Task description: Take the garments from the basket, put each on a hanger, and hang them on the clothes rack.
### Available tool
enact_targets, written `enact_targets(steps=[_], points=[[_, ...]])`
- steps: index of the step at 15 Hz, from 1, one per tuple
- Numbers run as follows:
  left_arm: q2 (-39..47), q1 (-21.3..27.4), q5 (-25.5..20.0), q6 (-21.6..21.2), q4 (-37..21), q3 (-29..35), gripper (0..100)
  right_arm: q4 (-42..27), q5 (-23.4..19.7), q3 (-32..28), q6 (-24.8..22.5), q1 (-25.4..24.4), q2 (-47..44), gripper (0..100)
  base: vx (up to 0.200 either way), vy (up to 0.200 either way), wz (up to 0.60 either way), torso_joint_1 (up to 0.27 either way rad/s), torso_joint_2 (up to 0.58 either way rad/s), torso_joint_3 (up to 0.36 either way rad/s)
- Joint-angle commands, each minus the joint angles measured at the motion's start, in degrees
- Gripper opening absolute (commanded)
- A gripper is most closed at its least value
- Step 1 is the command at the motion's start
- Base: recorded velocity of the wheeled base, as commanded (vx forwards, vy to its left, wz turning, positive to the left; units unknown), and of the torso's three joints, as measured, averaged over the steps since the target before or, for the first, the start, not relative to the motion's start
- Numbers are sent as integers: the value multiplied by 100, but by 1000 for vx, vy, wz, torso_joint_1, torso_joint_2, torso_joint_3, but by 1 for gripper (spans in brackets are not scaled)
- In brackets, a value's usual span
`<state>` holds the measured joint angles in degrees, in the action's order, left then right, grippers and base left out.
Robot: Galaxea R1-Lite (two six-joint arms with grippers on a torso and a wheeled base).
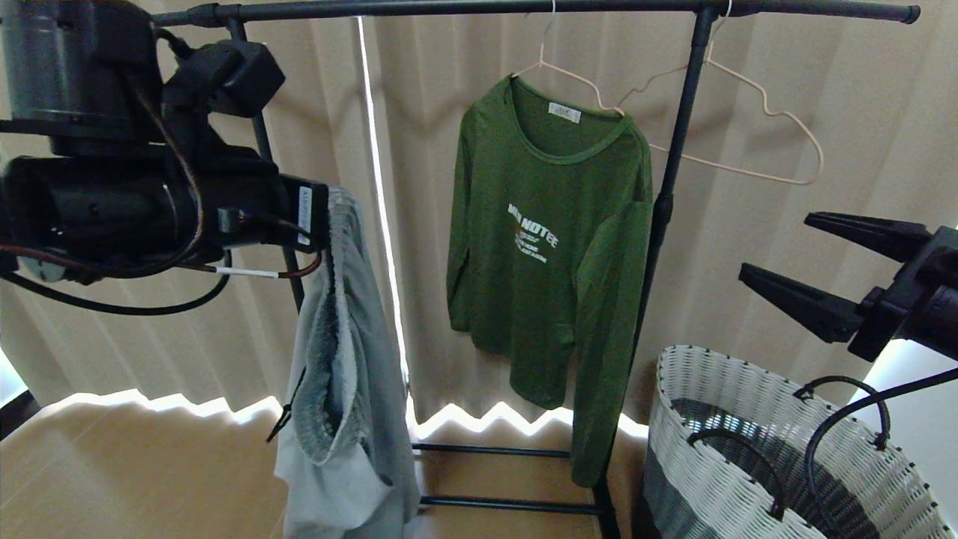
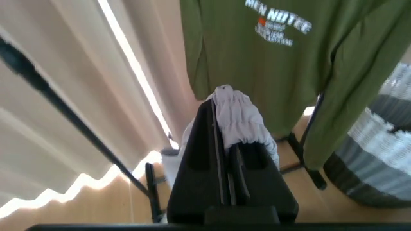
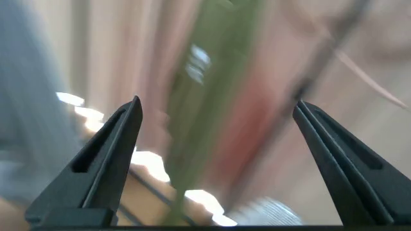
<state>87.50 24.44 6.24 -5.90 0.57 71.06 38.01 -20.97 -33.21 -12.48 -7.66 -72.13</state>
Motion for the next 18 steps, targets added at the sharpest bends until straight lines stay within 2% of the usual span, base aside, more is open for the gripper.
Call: enact_targets(steps=[1,3,4,6,8,10,11,12,15,18], points=[[-805,-291,-18,1,13,-769,0,49,5,297,-439,968,-29,100,0,0,0,0,0,0],[-1306,-475,-70,1,48,-1358,0,136,49,473,-650,1310,-117,100,0,0,0,0,0,0],[-1851,-555,-220,36,268,-2070,0,514,49,746,-764,1477,-178,100,0,0,0,0,0,0],[-2554,-581,-396,45,584,-2852,0,1182,58,1106,-782,1609,-284,100,0,0,0,0,0,0],[-2791,-581,-510,98,743,-3177,0,1692,84,1141,-931,1715,-583,100,0,0,0,0,0,0],[-2783,-581,-554,344,936,-3291,0,2132,198,1220,-1010,1715,-776,100,0,0,0,0,0,0],[-2774,-581,-571,581,1173,-3441,0,2553,313,1370,-1028,1715,-943,100,0,0,0,0,0,0],[-2774,-599,-598,643,1331,-3652,0,2984,365,1554,-1125,1724,-1101,100,0,0,0,0,0,0],[-2871,-686,-598,616,1577,-3959,0,3810,374,1607,-1397,1785,-1541,100,0,0,0,0,0,0],[-3099,-669,-598,608,1674,-4047,0,4443,576,1510,-1336,1776,-1752,100,0,0,0,0,0,0]])
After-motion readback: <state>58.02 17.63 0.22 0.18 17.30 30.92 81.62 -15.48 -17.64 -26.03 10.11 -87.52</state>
